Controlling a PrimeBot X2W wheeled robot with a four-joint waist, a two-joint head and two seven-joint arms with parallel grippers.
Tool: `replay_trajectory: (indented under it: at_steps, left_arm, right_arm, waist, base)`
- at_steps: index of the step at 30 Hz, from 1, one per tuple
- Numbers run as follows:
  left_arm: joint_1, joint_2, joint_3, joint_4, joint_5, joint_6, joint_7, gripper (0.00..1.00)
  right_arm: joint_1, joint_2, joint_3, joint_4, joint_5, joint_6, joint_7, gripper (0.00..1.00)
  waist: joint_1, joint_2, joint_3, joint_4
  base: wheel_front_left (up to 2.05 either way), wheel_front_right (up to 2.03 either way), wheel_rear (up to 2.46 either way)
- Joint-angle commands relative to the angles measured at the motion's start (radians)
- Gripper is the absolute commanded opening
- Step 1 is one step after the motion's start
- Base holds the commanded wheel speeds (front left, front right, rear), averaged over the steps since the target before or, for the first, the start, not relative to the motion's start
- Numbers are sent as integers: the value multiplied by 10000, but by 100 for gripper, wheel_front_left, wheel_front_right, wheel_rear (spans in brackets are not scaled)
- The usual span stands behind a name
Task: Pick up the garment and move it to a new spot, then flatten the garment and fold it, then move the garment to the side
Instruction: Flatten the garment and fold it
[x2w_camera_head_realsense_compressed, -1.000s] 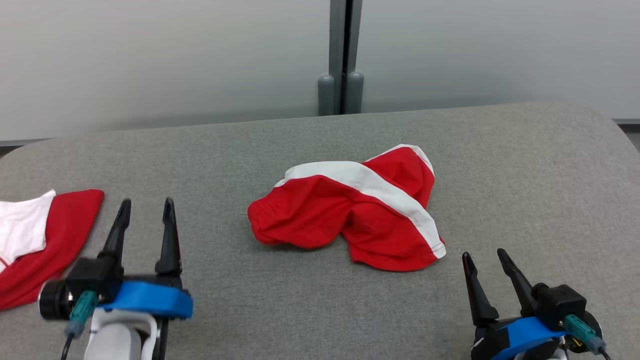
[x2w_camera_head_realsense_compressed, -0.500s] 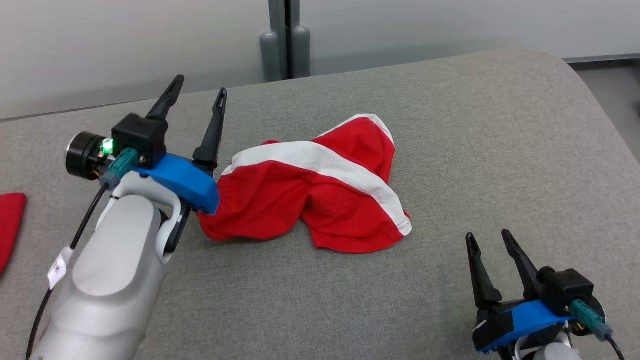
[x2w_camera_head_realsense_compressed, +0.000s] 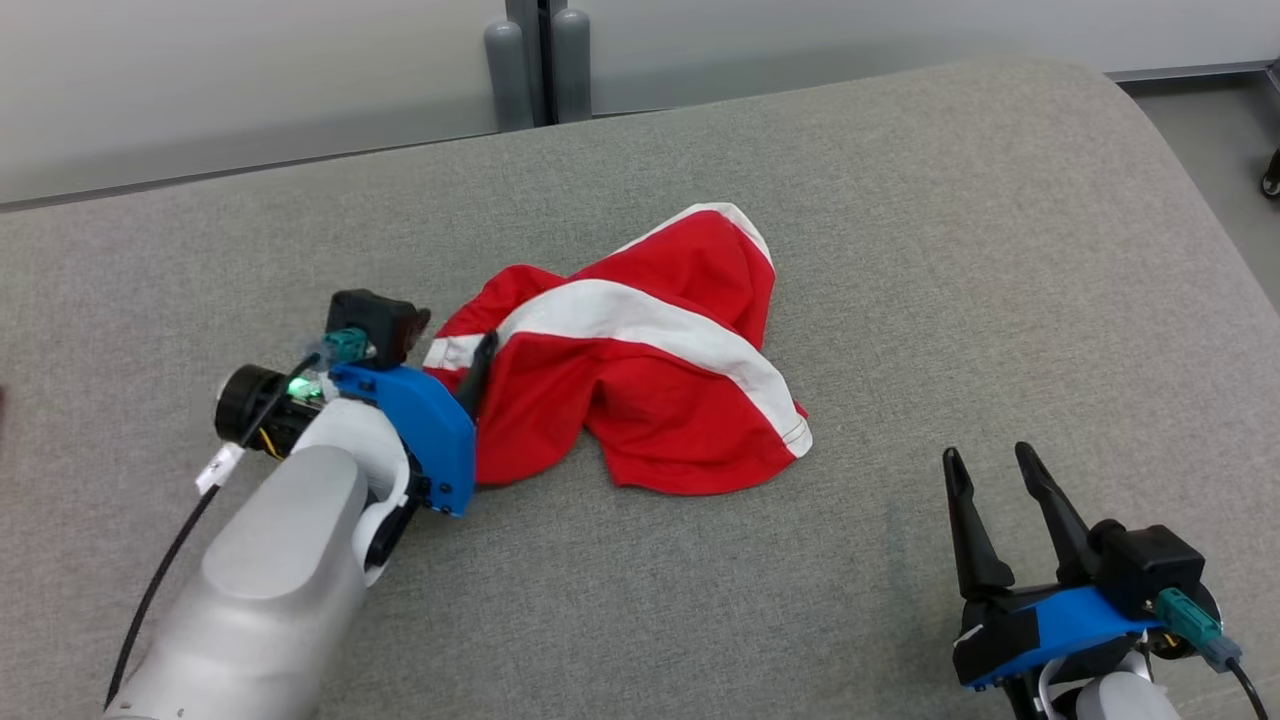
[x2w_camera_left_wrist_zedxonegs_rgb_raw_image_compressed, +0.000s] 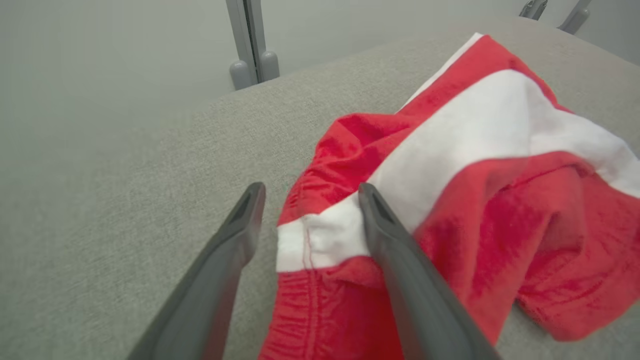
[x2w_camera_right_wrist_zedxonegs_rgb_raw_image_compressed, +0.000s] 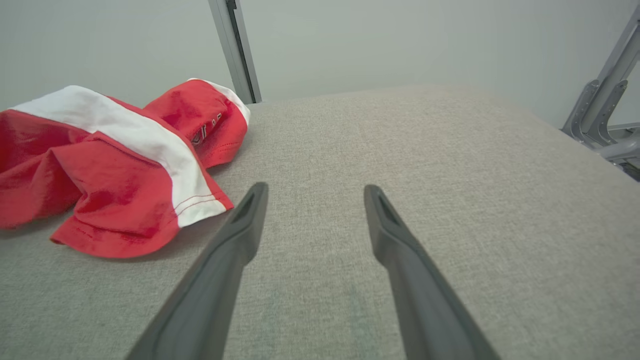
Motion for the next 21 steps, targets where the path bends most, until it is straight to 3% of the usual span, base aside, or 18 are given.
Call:
replay_trajectory:
  at_steps: [1,9,10,11,13,18,21]
  left_arm:
    - [98,-46,-281,90,-193,-7,157,100]
    - [76,-88,-1481,622,-844,-9,-13,98]
    - [51,-110,-1595,688,-906,-7,-74,51]
    - [26,-123,-1698,757,-977,-9,-131,23]
    - [-29,-135,-1838,875,-1126,-8,-274,0]
    - [-566,51,-1877,1245,-1089,14,-1480,0]
    - [-929,93,-1676,1373,-897,288,-2158,0]
  right_arm:
    - [-73,-48,-69,-47,24,1,-36,100]
    - [-215,-48,-35,-93,36,1,-36,100]
    - [-229,-48,-26,-109,41,1,-36,100]
    - [-229,-48,-16,-122,49,1,-36,100]
    - [-220,-49,-13,-137,58,1,-36,100]
    - [-129,-48,-102,-133,2,1,-36,100]
    - [-21,-48,-156,-147,-52,1,-35,100]
  waist:
    - [-1,-2,31,35]
    - [-1,-2,74,117]
    - [-1,-2,76,116]
    - [-1,-2,72,114]
    - [-1,-2,61,106]
    - [-1,-2,-96,133]
    - [-1,-2,-265,241]
  base:
    - [0,0,0]
    - [0,0,0]
    - [0,0,0]
    - [0,0,0]
    - [0,0,0]
    - [0,0,0]
    - [0,0,0]
